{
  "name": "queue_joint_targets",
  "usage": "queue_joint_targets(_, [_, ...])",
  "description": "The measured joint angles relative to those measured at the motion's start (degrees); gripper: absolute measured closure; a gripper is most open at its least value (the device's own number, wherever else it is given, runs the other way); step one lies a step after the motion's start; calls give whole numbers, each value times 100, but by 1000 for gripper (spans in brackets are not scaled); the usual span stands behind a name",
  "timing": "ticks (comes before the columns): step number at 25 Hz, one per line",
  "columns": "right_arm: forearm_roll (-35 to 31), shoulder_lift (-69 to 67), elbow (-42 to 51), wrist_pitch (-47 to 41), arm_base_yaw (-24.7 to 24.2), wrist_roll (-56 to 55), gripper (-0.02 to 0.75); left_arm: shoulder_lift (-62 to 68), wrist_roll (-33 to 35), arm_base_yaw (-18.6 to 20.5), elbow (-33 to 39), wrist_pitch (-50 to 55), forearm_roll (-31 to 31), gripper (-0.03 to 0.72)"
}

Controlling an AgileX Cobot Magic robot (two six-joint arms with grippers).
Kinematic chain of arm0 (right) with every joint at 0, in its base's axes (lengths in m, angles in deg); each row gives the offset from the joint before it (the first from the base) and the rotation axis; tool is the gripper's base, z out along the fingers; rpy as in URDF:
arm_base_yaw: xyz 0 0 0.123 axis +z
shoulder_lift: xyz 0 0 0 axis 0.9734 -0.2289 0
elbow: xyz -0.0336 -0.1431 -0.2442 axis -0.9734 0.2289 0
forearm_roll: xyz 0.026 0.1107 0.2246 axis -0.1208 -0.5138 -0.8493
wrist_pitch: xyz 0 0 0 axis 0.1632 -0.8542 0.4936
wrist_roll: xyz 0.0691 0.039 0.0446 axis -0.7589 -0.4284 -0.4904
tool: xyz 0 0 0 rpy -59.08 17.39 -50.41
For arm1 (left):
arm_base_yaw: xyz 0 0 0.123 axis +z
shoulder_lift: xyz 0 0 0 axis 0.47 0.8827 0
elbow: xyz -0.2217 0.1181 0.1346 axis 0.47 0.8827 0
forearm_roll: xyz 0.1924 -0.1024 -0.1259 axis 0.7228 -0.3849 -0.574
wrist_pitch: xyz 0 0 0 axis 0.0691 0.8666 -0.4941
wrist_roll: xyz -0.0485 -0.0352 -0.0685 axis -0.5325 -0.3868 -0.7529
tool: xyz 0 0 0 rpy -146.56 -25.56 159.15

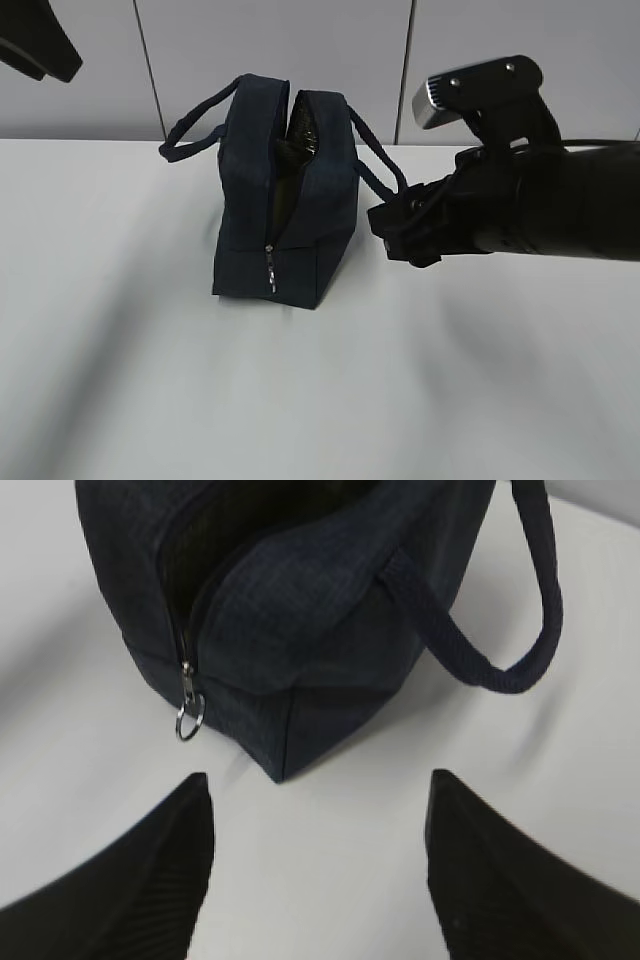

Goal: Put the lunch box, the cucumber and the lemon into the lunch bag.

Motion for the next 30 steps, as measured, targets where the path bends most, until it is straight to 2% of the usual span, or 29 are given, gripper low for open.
queue_joint_targets(7, [47,-361,935,2206,0,-78,244,0,0,0,0,0,0,452])
queue_joint_targets(11, [863,-880,1004,2856,0,-612,244,0,0,0,0,0,0,452])
queue_joint_targets(14, [1693,-1264,1004,3678,0,-915,244,0,0,0,0,0,0,452])
queue_joint_targets(16, [1952,-1521,1004,4184,0,-1075,244,0,0,0,0,0,0,452])
queue_joint_targets(25, [1997,-2437,1004,5274,94,-1647,244,0,0,0,0,0,49,452])
queue_joint_targets(30, [1728,-2827,983,5538,177,-1686,244,0,0,0,0,0,60,452])
